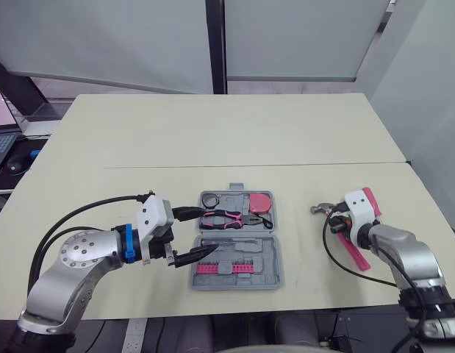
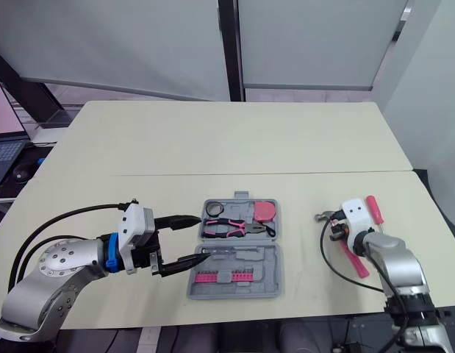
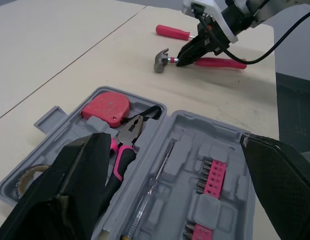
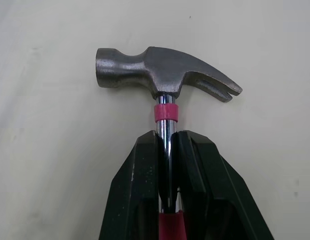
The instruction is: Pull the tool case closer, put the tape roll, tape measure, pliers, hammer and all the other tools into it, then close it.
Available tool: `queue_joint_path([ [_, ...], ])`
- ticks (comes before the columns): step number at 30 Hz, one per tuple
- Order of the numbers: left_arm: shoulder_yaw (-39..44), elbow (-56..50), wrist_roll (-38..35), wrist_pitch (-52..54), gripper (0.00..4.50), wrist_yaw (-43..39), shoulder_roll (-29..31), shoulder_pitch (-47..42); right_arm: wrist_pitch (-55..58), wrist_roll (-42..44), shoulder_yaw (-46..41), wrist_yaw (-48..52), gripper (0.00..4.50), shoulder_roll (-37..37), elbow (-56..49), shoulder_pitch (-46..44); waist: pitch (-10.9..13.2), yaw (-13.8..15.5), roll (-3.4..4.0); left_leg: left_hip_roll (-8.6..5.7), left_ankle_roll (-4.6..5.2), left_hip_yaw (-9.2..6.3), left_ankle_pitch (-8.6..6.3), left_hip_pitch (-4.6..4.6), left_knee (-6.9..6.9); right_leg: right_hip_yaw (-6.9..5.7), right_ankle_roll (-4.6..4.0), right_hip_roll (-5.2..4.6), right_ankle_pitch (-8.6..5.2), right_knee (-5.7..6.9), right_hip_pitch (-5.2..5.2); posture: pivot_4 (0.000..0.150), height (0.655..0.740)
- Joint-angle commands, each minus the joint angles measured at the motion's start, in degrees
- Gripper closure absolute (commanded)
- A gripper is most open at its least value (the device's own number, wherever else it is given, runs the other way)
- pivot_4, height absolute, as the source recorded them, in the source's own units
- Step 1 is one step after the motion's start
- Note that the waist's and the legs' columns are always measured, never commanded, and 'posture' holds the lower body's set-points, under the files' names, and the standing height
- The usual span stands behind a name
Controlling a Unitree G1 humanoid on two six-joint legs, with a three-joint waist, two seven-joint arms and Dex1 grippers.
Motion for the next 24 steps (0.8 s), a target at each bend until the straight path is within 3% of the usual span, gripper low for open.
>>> queue_joint_path([
  [1, 1.14, -2.55, 1.08, -2.69, 0.00, -1.64, 1.55, 2.24, 3.63, 1.12, -2.60, -3.90, 4.04, 3.08, -8.85, 2.76, 0.01, -0.11, 0.03, 0.01, 0.00, 0.01, 0.00, 0.01, -0.01, 0.01, -0.02, 0.00, -0.01, 0.00, -0.01, 0.150, 0.7400],
  [7, 0.77, -3.22, 1.77, -4.12, 0.00, -1.78, 1.61, 4.27, 6.76, 0.30, -1.27, -11.61, 4.04, 12.26, -17.16, 8.13, 0.02, -0.01, 0.04, 0.01, 0.00, 0.02, 0.00, 0.00, 0.00, 0.03, 0.02, -0.01, -0.03, 0.00, -0.03, 0.150, 0.7400],
  [13, 0.56, -3.58, 1.96, -4.45, 0.00, -1.80, 1.61, 4.84, 6.02, -1.28, 0.64, -18.36, 4.04, 20.48, -18.87, 9.20, 0.02, -0.11, 0.05, 0.02, -0.01, 0.04, 0.00, 0.00, -0.02, 0.04, -0.01, -0.02, -0.05, 0.00, -0.06, 0.150, 0.7400],
  [24, -0.61, -4.54, 2.04, -3.62, 0.00, -1.14, 1.26, 4.17, 1.48, -2.26, 2.92, -21.30, 4.04, 25.16, -15.79, 9.65, 0.02, -0.14, 0.05, 0.04, -0.01, 0.03, 0.00, 0.00, -0.07, 0.01, -0.25, -0.02, -0.27, 0.00, -0.08, 0.150, 0.7400],
])
